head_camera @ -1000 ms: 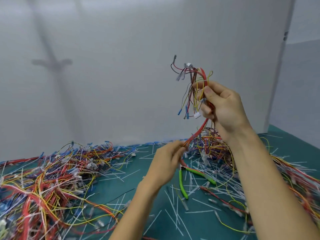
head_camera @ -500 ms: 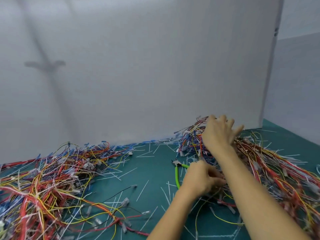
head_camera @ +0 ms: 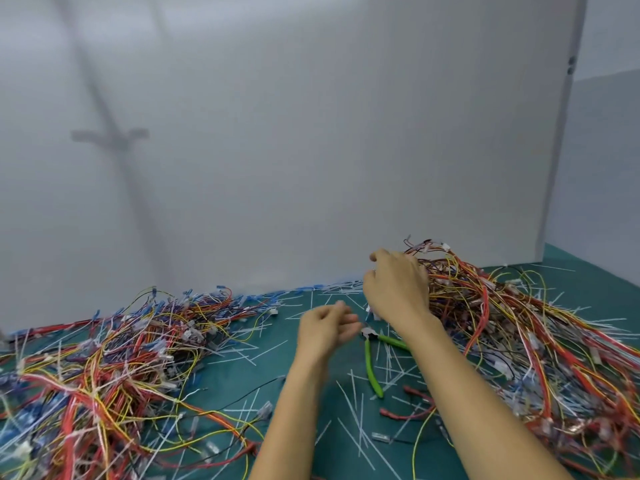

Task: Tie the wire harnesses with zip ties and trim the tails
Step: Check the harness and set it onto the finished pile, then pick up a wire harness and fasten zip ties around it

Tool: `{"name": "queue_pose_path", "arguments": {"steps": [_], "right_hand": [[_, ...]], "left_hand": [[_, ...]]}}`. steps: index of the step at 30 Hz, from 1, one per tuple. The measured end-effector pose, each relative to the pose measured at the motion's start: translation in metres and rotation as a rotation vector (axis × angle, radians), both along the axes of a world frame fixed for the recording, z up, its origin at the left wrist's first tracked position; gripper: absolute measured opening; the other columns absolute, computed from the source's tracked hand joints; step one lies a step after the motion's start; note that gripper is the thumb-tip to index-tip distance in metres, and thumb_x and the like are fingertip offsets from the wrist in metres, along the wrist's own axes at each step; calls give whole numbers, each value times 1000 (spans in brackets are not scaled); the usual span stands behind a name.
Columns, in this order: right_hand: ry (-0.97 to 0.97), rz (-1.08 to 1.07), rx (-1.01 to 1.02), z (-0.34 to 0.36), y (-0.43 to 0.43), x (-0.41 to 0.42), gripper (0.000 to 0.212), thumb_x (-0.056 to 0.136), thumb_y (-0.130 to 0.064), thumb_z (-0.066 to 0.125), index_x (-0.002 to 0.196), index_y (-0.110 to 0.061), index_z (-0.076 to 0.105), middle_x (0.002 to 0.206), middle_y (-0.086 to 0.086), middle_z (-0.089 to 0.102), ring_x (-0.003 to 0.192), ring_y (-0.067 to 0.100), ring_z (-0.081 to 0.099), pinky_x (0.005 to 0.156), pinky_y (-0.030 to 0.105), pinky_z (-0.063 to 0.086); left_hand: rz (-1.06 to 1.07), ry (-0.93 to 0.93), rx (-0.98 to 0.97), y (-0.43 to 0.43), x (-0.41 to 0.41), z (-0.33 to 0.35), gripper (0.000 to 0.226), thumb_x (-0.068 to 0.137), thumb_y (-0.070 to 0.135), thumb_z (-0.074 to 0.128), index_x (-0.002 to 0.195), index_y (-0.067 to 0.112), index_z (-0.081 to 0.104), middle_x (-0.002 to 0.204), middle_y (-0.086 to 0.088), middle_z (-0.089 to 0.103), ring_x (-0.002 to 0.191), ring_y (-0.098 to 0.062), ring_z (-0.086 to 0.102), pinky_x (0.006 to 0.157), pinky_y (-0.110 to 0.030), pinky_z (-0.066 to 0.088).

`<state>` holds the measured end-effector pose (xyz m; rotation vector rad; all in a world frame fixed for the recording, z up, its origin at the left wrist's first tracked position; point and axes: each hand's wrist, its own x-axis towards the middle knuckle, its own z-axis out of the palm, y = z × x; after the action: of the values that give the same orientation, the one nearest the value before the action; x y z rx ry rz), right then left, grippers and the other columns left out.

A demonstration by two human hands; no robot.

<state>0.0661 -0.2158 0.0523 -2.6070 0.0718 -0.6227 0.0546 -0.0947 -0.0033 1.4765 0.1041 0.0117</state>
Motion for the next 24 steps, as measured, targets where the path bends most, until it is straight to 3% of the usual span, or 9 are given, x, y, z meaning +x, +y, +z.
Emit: {"name": "queue_pose_path", "arguments": {"steps": [3,7,9,11,15,18,24], "right_hand": [[-57,107,152,-6,13,-3,35,99,-17,43,132,-12,56,131,9,60,124,30,48,103,44,41],[-8,223,158,-29,37,-6,35,100,-19,44,133,-12,53,130,7,60,123,26,48,103,40,42],[45,257,141,-42,49,-5,35,100,-21,45,133,-12,53,131,7,59,123,25,49,103,39,42],[90,271,134,-52,58,-5,36,100,-21,46,134,-13,53,132,7,59,124,26,49,103,38,42],[154,292,156,-67,74,-7,38,100,-22,45,137,-15,49,135,5,56,126,24,48,102,39,42],[172,297,154,-73,79,-9,38,100,-23,46,137,-16,48,134,4,55,125,24,48,100,37,41],[123,292,215,-68,71,-7,35,99,-22,47,134,-18,51,134,1,56,124,20,49,101,37,42]], "left_hand": [[227,-57,261,50,11,8,20,96,11,56,101,-2,70,91,-13,73,83,-24,69,81,-35,58],[494,-55,790,107,10,16,25,96,22,54,113,9,68,117,-12,68,109,-31,59,95,-41,47],[571,62,1171,123,7,16,32,97,27,48,121,9,60,130,-16,57,122,-36,47,101,-46,39],[557,190,1374,130,5,16,38,98,30,44,128,9,52,140,-17,45,130,-36,37,105,-49,31],[488,217,1473,133,0,17,40,99,25,42,134,8,46,142,-17,43,130,-35,40,103,-46,35],[585,154,1468,140,-7,37,38,96,22,44,129,6,52,135,-19,52,123,-37,49,100,-45,38],[811,-157,1287,168,-34,83,36,98,19,45,130,4,56,131,-27,51,120,-44,45,94,-50,42]]}}
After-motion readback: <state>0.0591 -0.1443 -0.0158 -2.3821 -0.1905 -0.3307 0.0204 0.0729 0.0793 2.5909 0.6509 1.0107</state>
